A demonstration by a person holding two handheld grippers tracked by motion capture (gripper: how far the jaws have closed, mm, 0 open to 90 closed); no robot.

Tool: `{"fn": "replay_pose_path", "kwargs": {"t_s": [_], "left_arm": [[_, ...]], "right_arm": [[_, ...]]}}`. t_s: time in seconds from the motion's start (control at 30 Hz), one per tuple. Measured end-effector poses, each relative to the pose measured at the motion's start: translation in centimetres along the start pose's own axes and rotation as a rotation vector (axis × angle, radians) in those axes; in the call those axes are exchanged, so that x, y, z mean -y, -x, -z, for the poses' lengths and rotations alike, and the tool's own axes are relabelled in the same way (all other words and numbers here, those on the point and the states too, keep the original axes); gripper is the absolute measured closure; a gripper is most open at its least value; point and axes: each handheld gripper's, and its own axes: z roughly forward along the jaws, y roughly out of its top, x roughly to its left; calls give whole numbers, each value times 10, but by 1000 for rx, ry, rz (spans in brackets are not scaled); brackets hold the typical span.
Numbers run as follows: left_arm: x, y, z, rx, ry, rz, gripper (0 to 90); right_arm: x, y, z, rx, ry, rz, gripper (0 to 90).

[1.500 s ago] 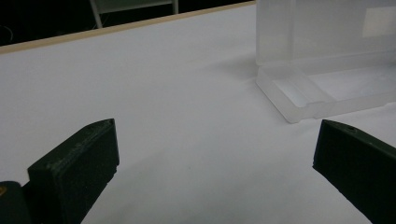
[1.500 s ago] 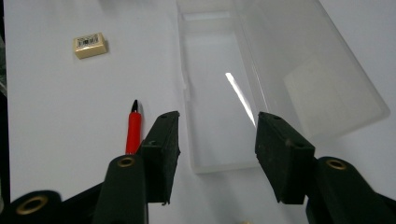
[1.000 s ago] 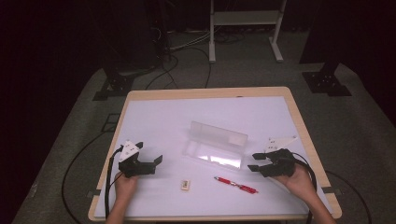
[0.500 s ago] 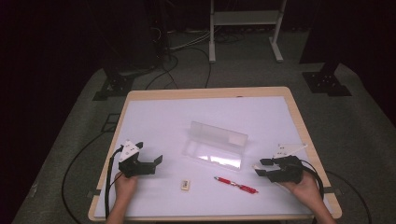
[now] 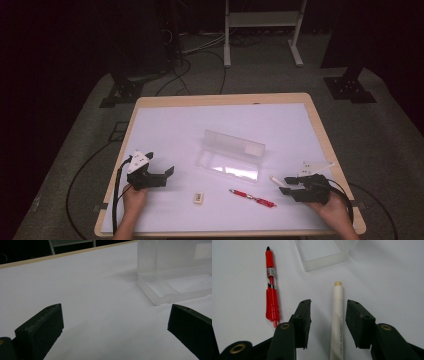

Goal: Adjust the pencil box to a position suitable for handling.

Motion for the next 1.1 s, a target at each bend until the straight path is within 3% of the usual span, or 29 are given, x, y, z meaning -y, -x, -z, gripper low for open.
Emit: {"fn": "replay_pose_path", "kwargs": {"t_s": [0.63, 0.87, 1.1], "left_arm": [[0, 0, 0, 2, 1, -1, 0], [0, 0, 0, 2, 1, 1, 0], [0, 0, 1, 3, 4, 0, 0]], "right_arm": [[18, -3, -4, 37, -36, -6, 663], [20, -5, -4, 69, -23, 9, 711], [23, -8, -3, 68, -3, -4, 775]]}}
